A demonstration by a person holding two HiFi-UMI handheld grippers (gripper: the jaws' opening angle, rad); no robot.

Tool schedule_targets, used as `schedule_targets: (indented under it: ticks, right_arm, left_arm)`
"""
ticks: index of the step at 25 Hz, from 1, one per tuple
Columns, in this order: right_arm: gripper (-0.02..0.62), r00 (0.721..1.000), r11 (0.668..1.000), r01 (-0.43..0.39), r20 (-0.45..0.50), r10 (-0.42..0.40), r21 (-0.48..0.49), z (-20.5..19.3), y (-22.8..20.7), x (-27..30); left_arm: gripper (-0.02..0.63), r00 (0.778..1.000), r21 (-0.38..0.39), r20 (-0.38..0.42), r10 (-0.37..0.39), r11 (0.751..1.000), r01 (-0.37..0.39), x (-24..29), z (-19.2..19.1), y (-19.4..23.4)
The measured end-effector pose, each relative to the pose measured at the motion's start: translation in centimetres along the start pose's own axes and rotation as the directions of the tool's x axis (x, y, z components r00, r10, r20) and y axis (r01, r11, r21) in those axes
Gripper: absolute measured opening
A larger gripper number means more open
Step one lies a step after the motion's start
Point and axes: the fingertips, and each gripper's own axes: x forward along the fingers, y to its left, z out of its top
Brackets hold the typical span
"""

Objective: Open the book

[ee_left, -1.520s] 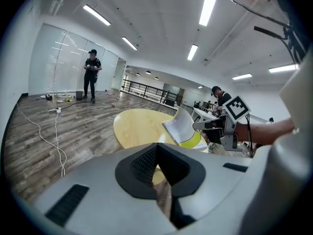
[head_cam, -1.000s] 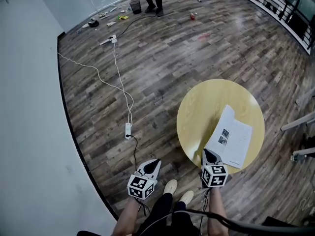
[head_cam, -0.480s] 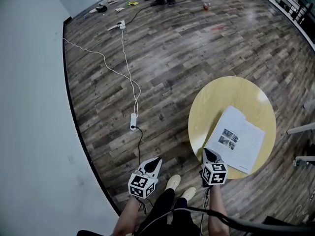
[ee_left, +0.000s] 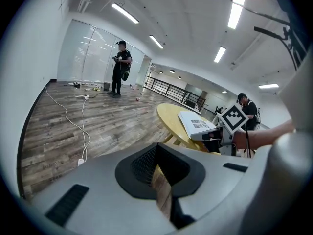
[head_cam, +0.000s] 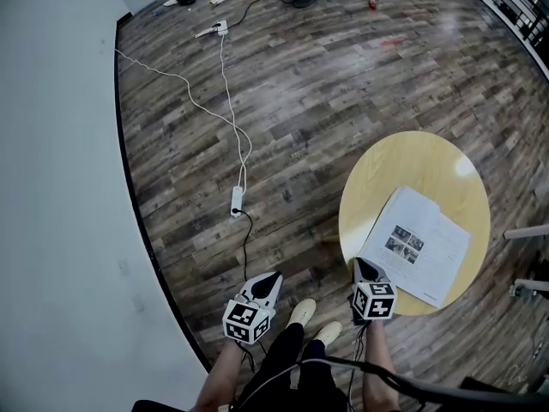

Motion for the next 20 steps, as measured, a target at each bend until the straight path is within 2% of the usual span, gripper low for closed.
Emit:
schedule_targets:
  ticks: [6, 11, 12, 15, 16, 20]
  right_arm:
    - [0.003, 1.000, 1.000, -0.004, -0.011, 0.004, 0.011, 0.0, 0.1, 0.3]
    - [0.005, 1.000, 1.000, -0.001, 0.017, 0.001, 0.030, 0.4, -0.2, -0.1]
    - [0.025, 1.000, 0.999, -0.021, 0.024, 0.020, 0.039, 0.5, 0.0, -0.3]
    - [0.166, 0.996, 0.995, -0.075, 0.042, 0.072, 0.065, 0.9, 0.7, -0.4]
    - [0.192, 0.996, 0.995, -0.080, 0.046, 0.077, 0.066, 0.9, 0.8, -0.5]
    - [0.192, 0.996, 0.995, -0.075, 0.053, 0.071, 0.068, 1.2, 0.6, -1.1]
  left_arm:
    - [-0.002, 1.000, -0.008, -0.005, 0.003, 1.000, -0.003, -0.2, -0.2, 0.0]
    - [-0.002, 1.000, 0.009, 0.010, -0.007, 1.000, 0.007, -0.1, 0.5, -0.8]
    - [-0.002, 1.000, 0.011, 0.012, -0.007, 1.000, 0.007, -0.2, 0.6, -0.9]
    - [-0.002, 1.000, 0.015, 0.014, -0.006, 1.000, 0.006, -0.4, 0.7, -0.9]
    - [-0.002, 1.000, 0.016, 0.013, -0.006, 1.000, 0.006, -0.5, 0.6, -1.0]
    - [-0.002, 1.000, 0.022, 0.020, -0.009, 1.000, 0.009, -0.8, 0.9, -1.6]
